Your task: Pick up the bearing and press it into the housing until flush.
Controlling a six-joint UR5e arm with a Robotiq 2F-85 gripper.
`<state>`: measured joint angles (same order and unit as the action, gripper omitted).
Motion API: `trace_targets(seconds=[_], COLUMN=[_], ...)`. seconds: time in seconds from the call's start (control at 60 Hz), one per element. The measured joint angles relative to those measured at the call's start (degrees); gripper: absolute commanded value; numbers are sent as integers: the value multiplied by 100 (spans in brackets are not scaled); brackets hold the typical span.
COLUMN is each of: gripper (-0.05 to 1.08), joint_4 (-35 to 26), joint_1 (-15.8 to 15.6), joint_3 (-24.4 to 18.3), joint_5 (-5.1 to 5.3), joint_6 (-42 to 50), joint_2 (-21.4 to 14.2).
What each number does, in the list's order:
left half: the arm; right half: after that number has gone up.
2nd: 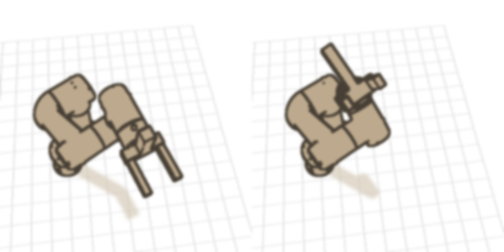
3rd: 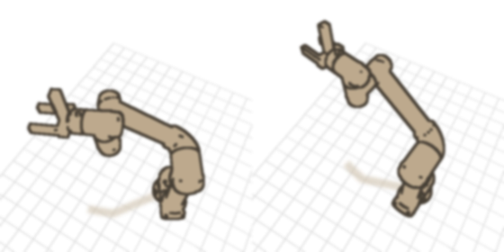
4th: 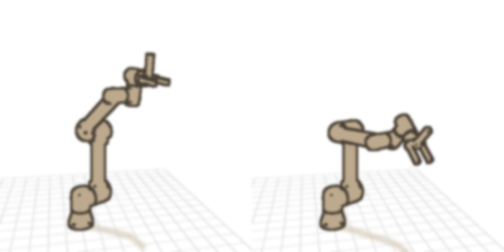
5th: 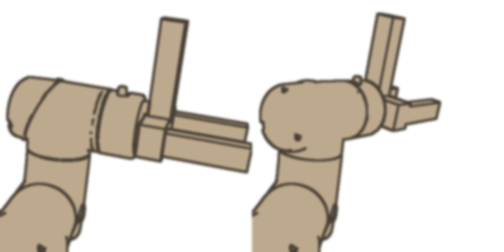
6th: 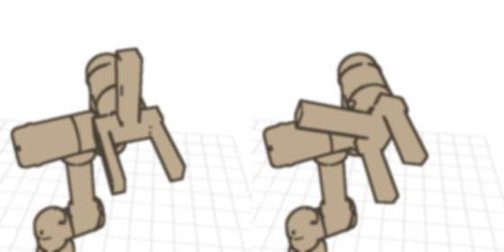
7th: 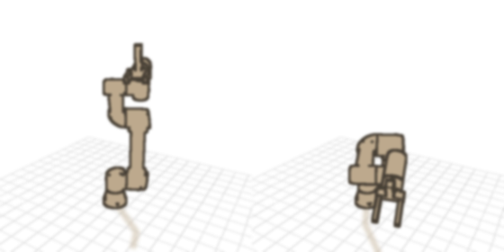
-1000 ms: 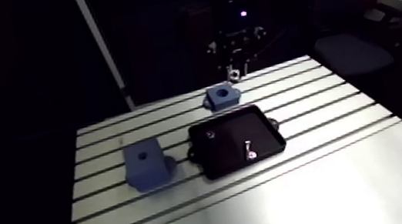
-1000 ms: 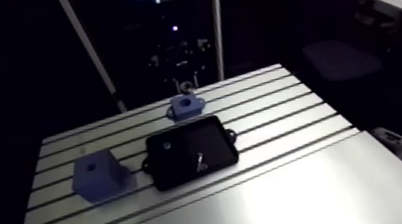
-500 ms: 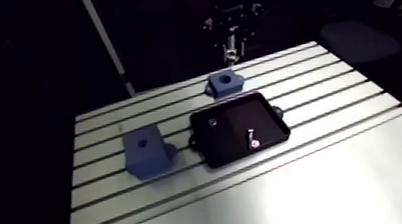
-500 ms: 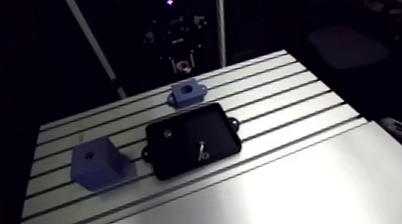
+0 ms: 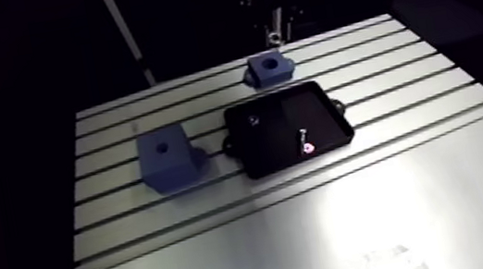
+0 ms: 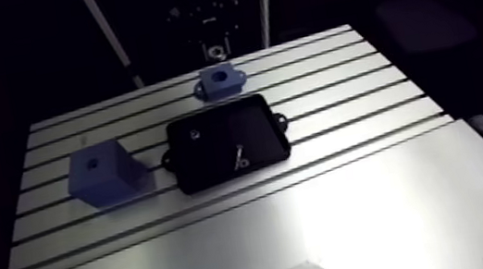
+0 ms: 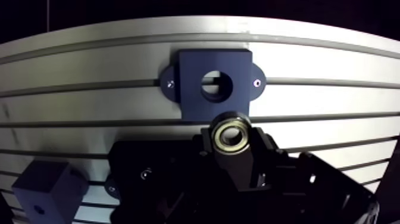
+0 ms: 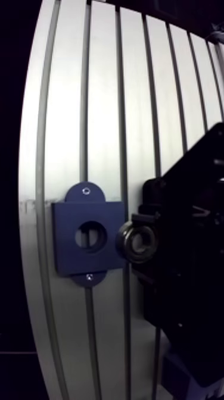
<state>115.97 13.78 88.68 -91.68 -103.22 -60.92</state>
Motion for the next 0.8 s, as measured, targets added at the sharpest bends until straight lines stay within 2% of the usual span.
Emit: trace_targets(seconds=[0.233,0.8], gripper=[72,72], joint_4=[-19,-2], joint_1=[-17,-33], joint_3=[-175,-249], joint_5=[-3,-23], joint_6=[6,22], joint_2=[220,429])
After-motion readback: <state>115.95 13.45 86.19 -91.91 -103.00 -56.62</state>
